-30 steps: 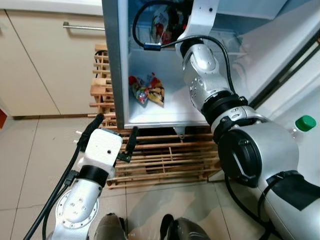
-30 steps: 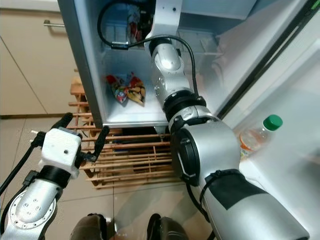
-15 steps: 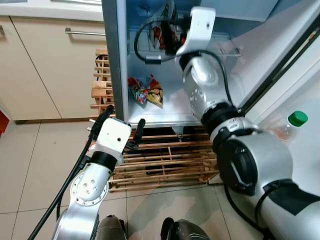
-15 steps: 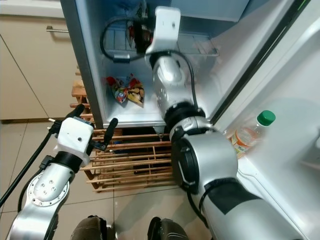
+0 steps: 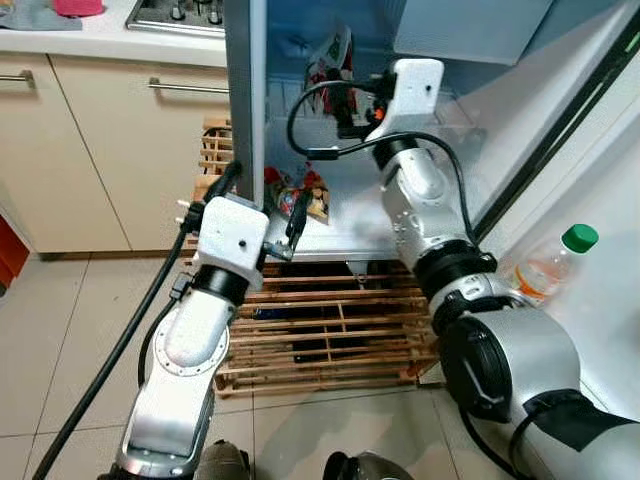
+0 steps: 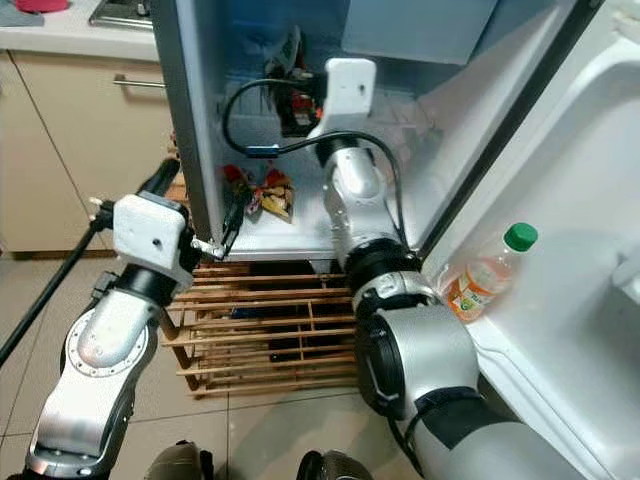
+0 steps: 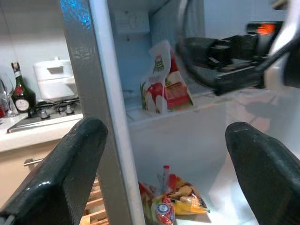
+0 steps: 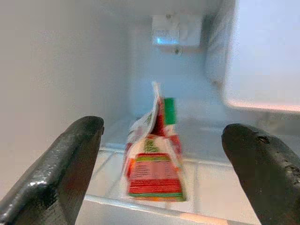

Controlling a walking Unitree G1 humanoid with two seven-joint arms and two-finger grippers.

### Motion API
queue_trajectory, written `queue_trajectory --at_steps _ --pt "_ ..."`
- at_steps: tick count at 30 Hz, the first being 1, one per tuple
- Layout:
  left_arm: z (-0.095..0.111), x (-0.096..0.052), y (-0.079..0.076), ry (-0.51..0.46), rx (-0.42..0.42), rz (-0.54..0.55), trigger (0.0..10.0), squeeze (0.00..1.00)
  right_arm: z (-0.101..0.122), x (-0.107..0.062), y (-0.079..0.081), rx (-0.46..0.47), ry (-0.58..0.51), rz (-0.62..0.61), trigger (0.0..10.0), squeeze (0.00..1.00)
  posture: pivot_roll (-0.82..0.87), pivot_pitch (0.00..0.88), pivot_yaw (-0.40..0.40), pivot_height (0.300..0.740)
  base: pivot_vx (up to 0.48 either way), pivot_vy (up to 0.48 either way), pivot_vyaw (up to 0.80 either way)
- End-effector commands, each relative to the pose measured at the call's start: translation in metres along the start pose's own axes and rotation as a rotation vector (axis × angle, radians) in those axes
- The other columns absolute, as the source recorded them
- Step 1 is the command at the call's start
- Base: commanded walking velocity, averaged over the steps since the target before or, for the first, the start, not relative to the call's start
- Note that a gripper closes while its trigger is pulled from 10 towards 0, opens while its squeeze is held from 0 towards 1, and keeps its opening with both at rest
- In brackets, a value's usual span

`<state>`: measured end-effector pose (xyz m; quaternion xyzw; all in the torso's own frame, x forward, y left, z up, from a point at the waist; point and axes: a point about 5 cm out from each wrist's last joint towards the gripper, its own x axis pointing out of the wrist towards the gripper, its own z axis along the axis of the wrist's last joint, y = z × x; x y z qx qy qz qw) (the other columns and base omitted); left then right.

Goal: Restocking fridge

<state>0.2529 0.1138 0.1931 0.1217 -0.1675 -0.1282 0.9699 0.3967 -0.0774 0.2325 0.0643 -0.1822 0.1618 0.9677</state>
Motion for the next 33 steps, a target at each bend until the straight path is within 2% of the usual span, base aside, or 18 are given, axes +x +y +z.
queue_trajectory --at_steps 1,2,3,4,7,9,10,12,13,14,16,21,28,33 --pt "-0.010 -0.004 0.002 0.046 -0.041 0.009 10.0 0.00 0.002 -0.007 -0.007 -0.047 -0.011 0.011 10.0 0.00 0.15 0.000 -0.131 0.740 0.000 0.000 0.00" --pt "-0.013 -0.007 0.004 0.059 -0.067 0.012 10.0 0.00 -0.001 -0.013 -0.010 -0.061 -0.004 0.008 10.0 0.00 0.14 0.000 -0.132 0.740 0.000 0.000 0.00" --pt "-0.020 -0.012 0.008 0.083 -0.084 0.017 10.0 0.00 -0.008 -0.028 -0.016 -0.080 0.012 0.003 10.0 0.00 0.13 0.000 -0.135 0.740 0.000 0.000 0.00" --pt "-0.020 -0.012 0.008 0.083 -0.084 0.017 10.0 0.00 -0.008 -0.028 -0.016 -0.080 0.012 0.003 10.0 0.00 0.13 0.000 -0.135 0.740 0.000 0.000 0.00" --pt "-0.030 -0.017 0.011 0.117 -0.070 0.032 10.0 0.00 -0.025 -0.066 -0.023 -0.128 0.042 0.009 10.0 0.00 0.12 0.000 -0.135 0.740 0.000 0.000 0.00" --pt "-0.035 -0.015 0.011 0.132 -0.099 0.064 10.0 0.00 -0.043 -0.092 -0.025 -0.153 0.083 0.019 10.0 0.00 0.12 0.000 -0.125 0.740 0.000 0.000 0.00" --pt "-0.035 -0.015 0.011 0.132 -0.099 0.064 10.0 0.00 -0.043 -0.092 -0.025 -0.153 0.083 0.019 10.0 0.00 0.12 0.000 -0.125 0.740 0.000 0.000 0.00" --pt "-0.039 -0.012 0.012 0.145 -0.098 0.086 10.0 0.00 -0.061 -0.115 -0.023 -0.140 0.167 0.007 10.0 0.00 0.11 0.000 -0.105 0.740 0.000 0.000 0.00" --pt "-0.039 -0.012 0.012 0.145 -0.098 0.086 10.0 0.00 -0.061 -0.115 -0.023 -0.140 0.167 0.007 10.0 0.00 0.11 0.000 -0.105 0.740 0.000 0.000 0.00" --pt "-0.040 -0.006 0.015 0.147 -0.095 0.110 10.0 0.00 -0.070 -0.132 -0.018 -0.105 0.219 -0.008 10.0 0.00 0.10 0.000 -0.094 0.740 0.000 0.000 0.00" --pt "-0.041 0.000 0.015 0.145 -0.081 0.125 10.0 0.00 -0.079 -0.144 -0.022 -0.091 0.267 -0.040 10.0 0.00 0.08 0.000 -0.086 0.740 0.000 0.000 0.00" --pt "-0.041 0.008 0.014 0.137 -0.072 0.131 10.0 0.00 -0.083 -0.146 -0.031 -0.086 0.301 -0.062 10.0 0.00 0.07 0.000 -0.079 0.740 -0.200 0.000 0.00" --pt "-0.043 0.014 0.013 0.133 -0.073 0.142 10.0 0.00 -0.076 -0.134 -0.045 -0.100 0.303 -0.105 10.0 0.00 0.06 0.000 -0.077 0.740 -0.352 0.000 0.00" --pt "-0.047 0.016 0.012 0.137 -0.077 0.148 10.0 0.00 -0.078 -0.133 -0.045 -0.098 0.320 -0.098 10.0 0.00 0.05 0.000 -0.084 0.740 -0.346 0.000 0.00"
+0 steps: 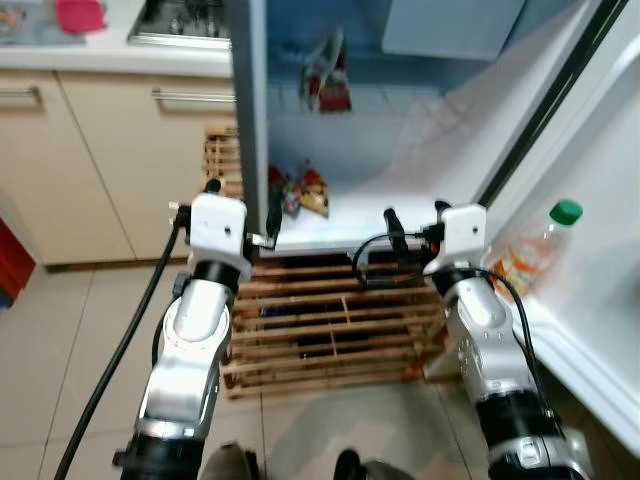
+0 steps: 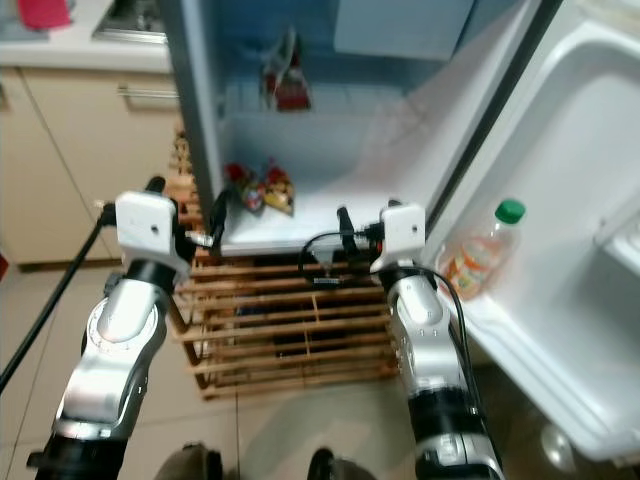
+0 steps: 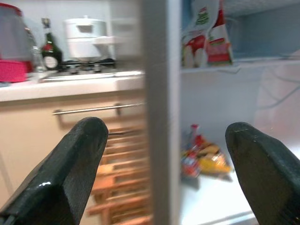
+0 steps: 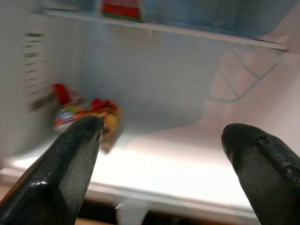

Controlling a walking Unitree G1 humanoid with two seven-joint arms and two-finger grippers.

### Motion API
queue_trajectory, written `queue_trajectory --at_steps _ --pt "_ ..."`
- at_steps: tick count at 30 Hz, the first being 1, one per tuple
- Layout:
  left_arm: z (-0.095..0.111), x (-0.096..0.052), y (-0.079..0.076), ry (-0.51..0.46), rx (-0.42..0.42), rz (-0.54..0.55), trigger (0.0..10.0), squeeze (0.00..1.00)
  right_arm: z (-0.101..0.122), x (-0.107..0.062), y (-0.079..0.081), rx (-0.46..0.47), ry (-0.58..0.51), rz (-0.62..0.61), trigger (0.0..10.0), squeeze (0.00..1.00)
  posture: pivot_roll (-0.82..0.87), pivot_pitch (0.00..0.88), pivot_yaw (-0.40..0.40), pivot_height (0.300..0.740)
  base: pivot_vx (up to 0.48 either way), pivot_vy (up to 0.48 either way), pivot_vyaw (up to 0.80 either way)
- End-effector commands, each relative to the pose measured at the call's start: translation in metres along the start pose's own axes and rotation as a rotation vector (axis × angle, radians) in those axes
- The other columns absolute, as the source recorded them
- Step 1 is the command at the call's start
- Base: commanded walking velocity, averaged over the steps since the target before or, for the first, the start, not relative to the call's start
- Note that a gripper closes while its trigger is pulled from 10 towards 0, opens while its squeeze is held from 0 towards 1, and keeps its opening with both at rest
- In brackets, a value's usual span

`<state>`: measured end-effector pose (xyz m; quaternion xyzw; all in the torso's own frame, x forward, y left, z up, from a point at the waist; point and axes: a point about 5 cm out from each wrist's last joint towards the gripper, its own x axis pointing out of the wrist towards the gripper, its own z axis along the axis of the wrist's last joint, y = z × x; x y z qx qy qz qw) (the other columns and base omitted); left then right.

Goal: Restocking fridge

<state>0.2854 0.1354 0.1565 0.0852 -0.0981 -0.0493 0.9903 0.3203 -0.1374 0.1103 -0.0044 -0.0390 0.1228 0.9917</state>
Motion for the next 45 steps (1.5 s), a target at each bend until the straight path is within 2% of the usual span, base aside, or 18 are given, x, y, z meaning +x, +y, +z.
queue_trajectory --at_steps 1,5,13,15,17,19,21,23,27,30,33,36,42,43,45 --pt "0.002 0.003 -0.006 -0.013 -0.018 -0.007 10.0 0.00 -0.002 -0.002 -0.005 0.007 0.019 -0.010 10.0 0.00 0.05 0.000 -0.087 0.740 -0.322 0.000 0.00" --pt "0.000 0.008 -0.010 0.002 -0.031 -0.011 10.0 0.00 -0.003 -0.002 -0.001 0.003 0.027 0.013 10.0 0.00 0.04 0.000 -0.090 0.740 -0.081 0.000 0.00" --pt "0.004 0.008 -0.014 -0.040 -0.044 -0.042 10.0 0.00 -0.008 -0.003 0.000 -0.002 0.048 0.028 10.0 0.00 0.04 0.000 -0.085 0.740 0.000 -0.171 0.00" --pt "0.003 0.009 -0.015 -0.041 -0.046 -0.042 10.0 0.00 -0.016 -0.007 0.002 -0.006 0.089 0.058 10.0 0.00 0.04 0.000 -0.084 0.740 0.000 -0.472 0.00" --pt "0.003 0.009 -0.016 -0.044 -0.047 -0.044 10.0 0.00 -0.032 -0.019 0.000 -0.039 0.166 0.099 10.0 0.00 0.04 0.000 -0.086 0.740 0.000 -0.472 0.00" --pt "0.003 0.009 -0.016 -0.045 -0.047 -0.045 10.0 0.00 -0.053 -0.037 -0.008 -0.092 0.263 0.117 10.0 0.00 0.04 0.000 -0.087 0.740 0.000 -0.469 0.00" --pt "0.002 0.009 -0.016 -0.044 -0.046 -0.045 10.0 0.00 -0.071 -0.052 -0.020 -0.098 0.359 0.088 10.0 0.00 0.04 0.000 -0.087 0.740 0.000 -0.469 0.00" --pt "0.001 0.010 -0.015 -0.040 -0.046 -0.043 10.0 0.00 -0.084 -0.068 -0.041 -0.108 0.447 -0.027 10.0 0.00 0.03 0.000 -0.087 0.740 0.000 -0.469 0.00" --pt "-0.003 0.011 -0.018 -0.022 -0.057 -0.041 10.0 0.00 -0.088 -0.080 -0.073 -0.193 0.536 -0.279 10.0 0.00 0.02 0.000 -0.086 0.740 0.000 -0.454 0.00" --pt "-0.006 0.013 -0.021 -0.005 -0.081 -0.039 10.0 0.00 -0.091 -0.084 -0.084 -0.230 0.582 -0.382 10.0 0.00 0.01 0.000 -0.083 0.740 0.000 -0.144 0.00" --pt "-0.007 0.015 -0.022 0.000 -0.079 -0.044 10.0 0.00 -0.091 -0.083 -0.090 -0.280 0.601 -0.434 10.0 0.00 0.01 0.000 -0.081 0.740 0.000 0.000 0.00" --pt "-0.010 0.017 -0.023 0.015 -0.066 -0.051 10.0 0.00 -0.085 -0.075 -0.100 -0.331 0.588 -0.520 10.0 0.00 0.01 0.000 -0.078 0.740 0.000 0.000 0.00" --pt "-0.019 0.016 -0.020 0.055 -0.049 -0.047 10.0 0.00 -0.058 -0.045 -0.114 -0.378 0.510 -0.611 10.0 0.00 0.03 0.000 -0.079 0.740 0.000 0.000 0.00" --pt "-0.027 0.015 -0.020 0.098 -0.020 -0.050 10.0 0.00 -0.048 -0.034 -0.118 -0.380 0.484 -0.624 10.0 0.00 0.03 0.000 -0.079 0.740 0.000 0.000 0.00" --pt "-0.037 0.013 -0.021 0.145 0.003 -0.054 10.0 0.00 -0.038 -0.024 -0.121 -0.385 0.461 -0.630 10.0 0.00 0.03 0.000 -0.076 0.740 0.000 0.000 0.00"
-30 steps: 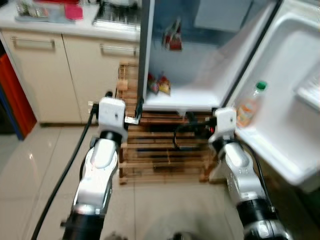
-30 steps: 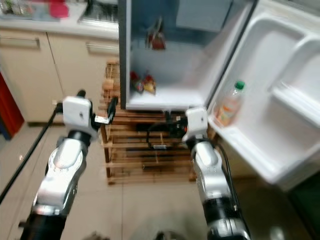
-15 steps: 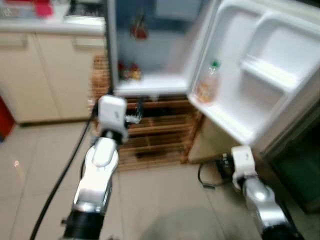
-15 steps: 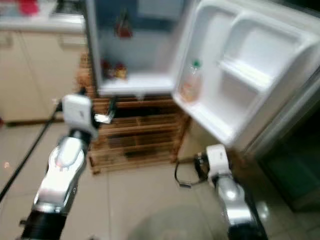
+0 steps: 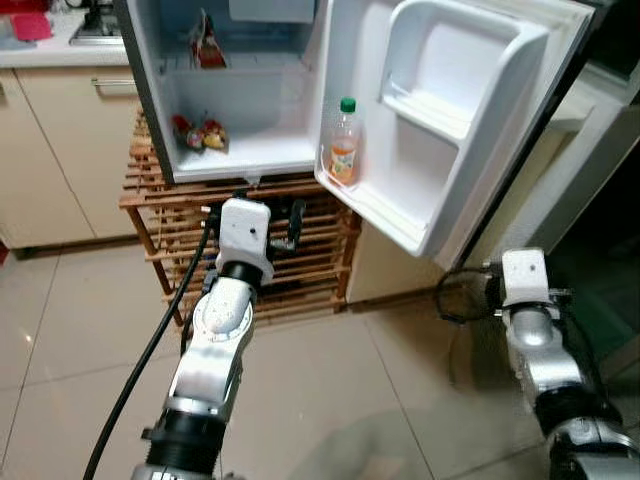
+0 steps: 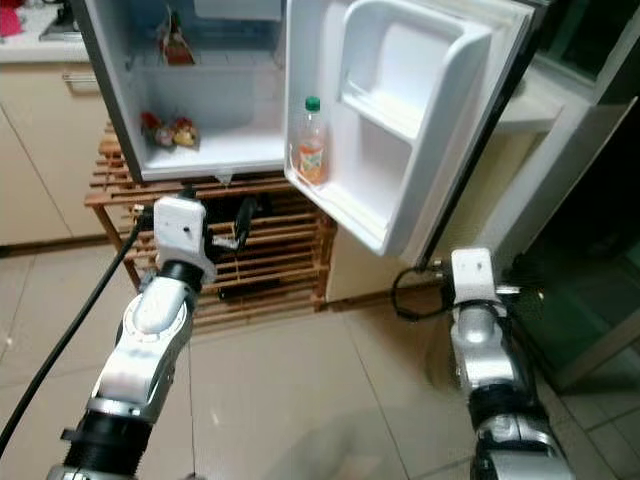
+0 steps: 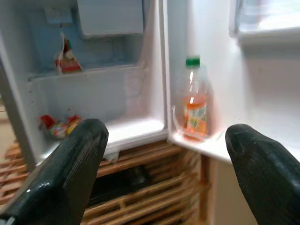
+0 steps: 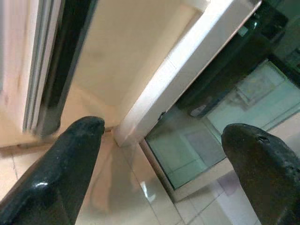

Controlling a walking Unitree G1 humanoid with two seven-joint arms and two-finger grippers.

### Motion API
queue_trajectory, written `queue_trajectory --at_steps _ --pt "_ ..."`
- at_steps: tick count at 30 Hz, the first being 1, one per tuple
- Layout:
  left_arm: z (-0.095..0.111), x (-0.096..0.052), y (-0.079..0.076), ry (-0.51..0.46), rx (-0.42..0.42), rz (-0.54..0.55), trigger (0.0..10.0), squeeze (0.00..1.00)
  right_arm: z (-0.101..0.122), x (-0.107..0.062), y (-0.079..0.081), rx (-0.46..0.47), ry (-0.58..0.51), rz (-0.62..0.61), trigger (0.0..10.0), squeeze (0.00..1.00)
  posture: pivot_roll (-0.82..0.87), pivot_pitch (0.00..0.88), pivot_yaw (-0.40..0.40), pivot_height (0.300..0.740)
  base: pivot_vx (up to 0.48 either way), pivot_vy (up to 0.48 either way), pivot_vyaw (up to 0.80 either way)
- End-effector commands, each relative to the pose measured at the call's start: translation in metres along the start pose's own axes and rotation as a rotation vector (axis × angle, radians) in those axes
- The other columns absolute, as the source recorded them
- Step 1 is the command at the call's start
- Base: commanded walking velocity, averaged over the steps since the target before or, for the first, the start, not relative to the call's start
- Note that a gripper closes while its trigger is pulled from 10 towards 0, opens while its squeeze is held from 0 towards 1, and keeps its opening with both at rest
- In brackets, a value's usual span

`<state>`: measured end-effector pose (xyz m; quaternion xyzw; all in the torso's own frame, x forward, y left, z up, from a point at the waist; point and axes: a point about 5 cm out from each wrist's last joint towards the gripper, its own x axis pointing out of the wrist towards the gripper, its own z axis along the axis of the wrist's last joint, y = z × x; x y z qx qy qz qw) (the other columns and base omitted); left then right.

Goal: Restocking fridge

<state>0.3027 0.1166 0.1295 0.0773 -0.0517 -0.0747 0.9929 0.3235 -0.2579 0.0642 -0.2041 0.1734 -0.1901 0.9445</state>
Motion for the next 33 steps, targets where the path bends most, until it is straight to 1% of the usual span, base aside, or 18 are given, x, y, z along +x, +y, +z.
queue_trajectory --at_steps 1,5,9,13,15,17,18,20,22,23,24,25,26,27,30,31,32,33 --pt "-0.016 0.000 0.002 0.087 0.037 0.003 10.0 0.00 0.018 0.008 -0.006 0.005 -0.035 -0.033 10.0 0.00 0.04 0.000 -0.075 0.740 0.000 0.000 0.00" --pt "-0.036 -0.003 0.001 0.204 0.102 -0.023 10.0 0.00 0.060 0.023 -0.020 0.005 -0.090 -0.095 10.0 0.00 0.05 0.000 -0.083 0.740 0.000 0.000 0.00" --pt "-0.037 -0.003 0.003 0.210 0.079 -0.007 10.0 0.00 0.075 0.027 -0.028 -0.012 -0.106 -0.127 10.0 0.00 0.06 0.000 -0.091 0.740 0.000 0.000 0.00" --pt "-0.037 -0.002 0.004 0.215 0.080 0.001 10.0 0.00 0.076 0.029 -0.033 0.019 -0.063 -0.136 10.0 0.00 0.08 0.000 -0.097 0.740 0.000 0.000 0.00" --pt "-0.043 -0.004 0.006 0.251 0.101 -0.001 10.0 0.00 0.084 0.030 -0.031 0.111 -0.064 -0.097 10.0 0.00 0.09 0.000 -0.102 0.740 0.000 0.000 0.00" --pt "-0.046 -0.005 0.006 0.269 0.111 -0.003 10.0 0.00 0.088 0.031 -0.029 0.137 -0.071 -0.077 10.0 0.00 0.09 0.000 -0.102 0.740 0.000 0.000 0.00" --pt "-0.062 -0.009 0.008 0.368 0.141 -0.020 10.0 0.00 0.099 0.030 -0.018 0.209 -0.101 0.007 10.0 0.00 0.09 0.000 -0.102 0.740 0.000 0.000 0.00" --pt "-0.076 -0.015 0.009 0.462 0.157 -0.039 10.0 0.00 0.106 0.028 -0.006 0.273 -0.121 0.091 10.0 0.00 0.08 0.000 -0.094 0.740 0.000 0.000 0.00" --pt "-0.085 -0.018 0.009 0.526 0.171 -0.061 10.0 0.00 0.113 0.025 0.006 0.319 -0.137 0.170 10.0 0.00 0.08 0.000 -0.089 0.740 0.000 0.000 0.00" --pt "-0.085 -0.018 0.009 0.526 0.171 -0.061 10.0 0.00 0.113 0.025 0.006 0.319 -0.137 0.170 10.0 0.00 0.08 0.000 -0.089 0.740 0.000 0.000 0.00" --pt "-0.092 -0.021 0.009 0.564 0.177 -0.089 10.0 0.00 0.124 0.020 0.024 0.357 -0.170 0.283 10.0 0.00 0.07 0.000 -0.087 0.740 0.000 0.000 0.00" --pt "-0.092 -0.021 0.009 0.564 0.177 -0.089 10.0 0.00 0.124 0.020 0.024 0.357 -0.170 0.283 10.0 0.00 0.07 0.000 -0.087 0.740 0.000 0.000 0.00" --pt "-0.099 -0.025 0.007 0.598 0.206 -0.134 10.0 0.00 0.144 0.009 0.050 0.399 -0.231 0.466 10.0 0.00 0.07 0.000 -0.082 0.740 0.000 0.000 0.00" --pt "-0.099 -0.025 0.007 0.598 0.206 -0.134 10.0 0.00 0.144 0.009 0.050 0.399 -0.231 0.466 10.0 0.00 0.07 0.000 -0.082 0.740 0.000 0.000 0.00" --pt "-0.112 -0.035 0.007 0.667 0.245 -0.205 10.0 0.00 0.163 -0.013 0.088 0.405 -0.305 0.747 10.0 0.00 0.07 0.000 -0.083 0.740 0.000 0.000 0.00" --pt "-0.121 -0.043 0.007 0.713 0.263 -0.236 10.0 0.00 0.167 -0.027 0.105 0.385 -0.340 0.901 10.0 0.00 0.07 0.000 -0.084 0.740 0.000 0.000 0.00" --pt "-0.126 -0.049 0.008 0.745 0.275 -0.255 10.0 0.00 0.170 -0.037 0.116 0.373 -0.362 1.005 10.0 0.00 0.07 0.000 -0.086 0.740 0.000 0.000 0.00" --pt "-0.134 -0.058 0.009 0.790 0.285 -0.294 10.0 0.00 0.169 -0.055 0.126 0.333 -0.402 1.159 10.0 0.00 0.06 0.000 -0.085 0.740 0.000 0.000 0.00"
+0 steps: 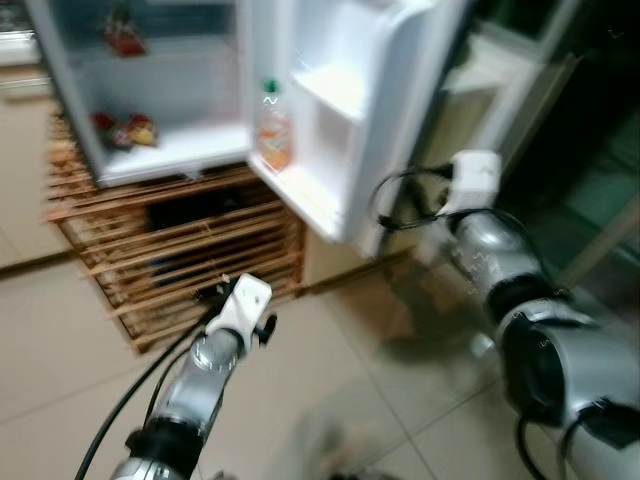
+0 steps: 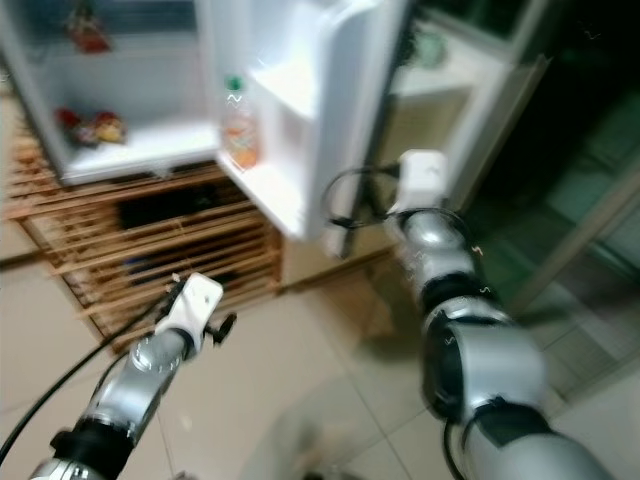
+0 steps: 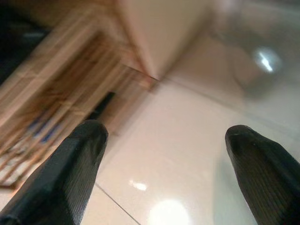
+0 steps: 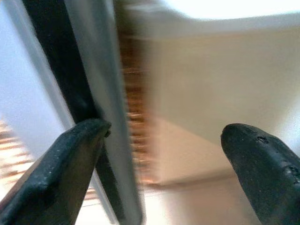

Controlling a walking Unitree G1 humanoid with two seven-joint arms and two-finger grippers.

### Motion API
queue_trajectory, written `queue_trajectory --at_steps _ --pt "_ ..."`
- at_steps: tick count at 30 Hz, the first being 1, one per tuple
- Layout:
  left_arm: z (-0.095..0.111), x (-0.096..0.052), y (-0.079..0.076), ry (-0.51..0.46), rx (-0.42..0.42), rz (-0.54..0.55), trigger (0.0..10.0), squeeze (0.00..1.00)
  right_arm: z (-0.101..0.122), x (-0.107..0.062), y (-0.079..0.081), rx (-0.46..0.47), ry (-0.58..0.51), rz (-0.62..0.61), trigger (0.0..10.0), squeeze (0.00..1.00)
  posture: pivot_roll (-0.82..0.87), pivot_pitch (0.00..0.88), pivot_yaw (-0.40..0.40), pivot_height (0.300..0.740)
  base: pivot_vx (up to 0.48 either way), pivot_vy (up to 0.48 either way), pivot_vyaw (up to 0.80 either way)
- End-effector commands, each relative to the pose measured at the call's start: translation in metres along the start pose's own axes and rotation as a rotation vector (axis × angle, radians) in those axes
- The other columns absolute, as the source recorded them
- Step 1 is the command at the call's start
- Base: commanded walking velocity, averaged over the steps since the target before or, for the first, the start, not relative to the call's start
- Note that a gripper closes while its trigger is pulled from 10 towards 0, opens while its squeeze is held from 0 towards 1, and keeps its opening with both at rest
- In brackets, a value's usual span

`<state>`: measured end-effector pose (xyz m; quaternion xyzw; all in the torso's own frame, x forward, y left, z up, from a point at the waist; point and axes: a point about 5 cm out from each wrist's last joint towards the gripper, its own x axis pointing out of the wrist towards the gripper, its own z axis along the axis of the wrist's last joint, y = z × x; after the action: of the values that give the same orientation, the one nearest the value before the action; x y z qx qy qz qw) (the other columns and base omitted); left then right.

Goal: Restocking fridge

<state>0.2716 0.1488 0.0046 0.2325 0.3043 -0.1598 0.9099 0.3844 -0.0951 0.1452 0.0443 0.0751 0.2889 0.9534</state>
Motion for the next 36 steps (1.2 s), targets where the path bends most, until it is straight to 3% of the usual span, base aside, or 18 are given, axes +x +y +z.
queue_trajectory --at_steps 1,3,6,9,10,11,12,13,14,15,18,19,20,22,27,28,29,36 --pt "-0.026 -0.004 -0.006 0.100 0.038 -0.067 10.0 0.00 0.015 0.000 0.042 -0.046 -0.045 0.314 10.0 0.00 0.06 0.000 -0.085 0.740 0.000 0.000 0.00" --pt "-0.045 -0.007 -0.012 0.157 0.061 -0.115 10.0 0.00 0.006 -0.016 0.065 -0.043 -0.022 0.469 10.0 0.00 0.06 0.000 -0.085 0.740 0.000 0.000 0.00" --pt "-0.051 -0.007 -0.014 0.178 0.074 -0.143 10.0 0.00 0.001 -0.023 0.066 -0.034 -0.010 0.494 10.0 0.00 0.06 0.000 -0.083 0.740 0.000 0.000 0.00" --pt "-0.044 -0.006 -0.016 0.126 0.059 -0.154 10.0 0.00 -0.008 -0.016 0.040 -0.042 -0.008 0.304 10.0 0.00 0.06 0.000 -0.085 0.740 0.000 0.000 0.00" --pt "-0.044 -0.006 -0.016 0.126 0.059 -0.154 10.0 0.00 -0.008 -0.016 0.040 -0.042 -0.008 0.304 10.0 0.00 0.06 0.000 -0.085 0.740 0.000 0.000 0.00" --pt "-0.033 -0.003 -0.018 0.070 0.041 -0.131 10.0 0.00 -0.010 -0.013 0.027 -0.042 -0.015 0.192 10.0 0.00 0.06 0.000 -0.087 0.740 0.000 0.000 0.00" --pt "-0.033 -0.003 -0.018 0.070 0.041 -0.131 10.0 0.00 -0.010 -0.013 0.027 -0.042 -0.015 0.192 10.0 0.00 0.06 0.000 -0.087 0.740 0.000 0.000 0.00" --pt "0.000 0.001 -0.013 -0.099 -0.034 -0.062 10.0 0.00 -0.012 -0.012 0.002 -0.061 -0.034 -0.055 10.0 0.00 0.06 0.000 -0.090 0.740 0.000 0.000 0.00" --pt "0.000 0.001 -0.013 -0.099 -0.034 -0.062 10.0 0.00 -0.012 -0.012 0.002 -0.061 -0.034 -0.055 10.0 0.00 0.06 0.000 -0.090 0.740 0.000 0.000 0.00" --pt "0.025 -0.001 -0.006 -0.228 -0.096 -0.016 10.0 0.00 -0.015 -0.016 -0.009 -0.051 -0.043 -0.157 10.0 0.00 0.06 0.000 -0.092 0.740 0.000 0.000 0.00" --pt "0.040 -0.003 0.000 -0.310 -0.134 0.010 10.0 0.00 -0.016 -0.021 -0.014 -0.042 -0.044 -0.206 10.0 0.00 0.06 0.000 -0.092 0.740 0.000 0.000 0.00" --pt "0.099 -0.020 0.018 -0.582 -0.329 0.067 10.0 0.00 -0.016 -0.034 -0.024 -0.025 -0.054 -0.307 10.0 0.00 0.02 0.000 -0.087 0.740 0.000 0.000 0.00" --pt "0.124 -0.028 0.025 -0.684 -0.377 0.088 10.0 0.00 -0.015 -0.040 -0.026 -0.022 -0.067 -0.334 10.0 0.00 0.02 0.000 -0.086 0.740 0.000 0.000 0.00" --pt "0.153 -0.038 0.035 -0.811 -0.400 0.124 10.0 0.00 -0.017 -0.044 -0.030 -0.022 -0.090 -0.372 10.0 0.00 0.02 0.000 -0.087 0.740 0.000 0.000 0.00" --pt "0.163 -0.042 0.043 -0.858 -0.418 0.162 10.0 0.00 -0.021 -0.044 -0.035 -0.017 -0.110 -0.406 10.0 0.00 0.02 0.000 -0.085 0.740 0.000 0.000 0.00" --pt "0.159 -0.043 0.057 -0.846 -0.453 0.246 10.0 0.00 -0.024 -0.042 -0.032 -0.013 -0.121 -0.422 10.0 0.00 0.03 0.000 -0.073 0.740 0.480 0.000 0.00" --pt "0.157 -0.043 0.062 -0.838 -0.461 0.273 10.0 0.00 -0.024 -0.041 -0.030 -0.009 -0.126 -0.425 10.0 0.00 0.03 0.000 -0.073 0.740 0.480 0.000 0.00" --pt "0.143 -0.043 0.065 -0.770 -0.441 0.318 10.0 0.00 -0.033 -0.042 -0.022 0.021 -0.110 -0.417 10.0 0.00 0.04 0.000 -0.066 0.740 0.475 0.000 0.00"
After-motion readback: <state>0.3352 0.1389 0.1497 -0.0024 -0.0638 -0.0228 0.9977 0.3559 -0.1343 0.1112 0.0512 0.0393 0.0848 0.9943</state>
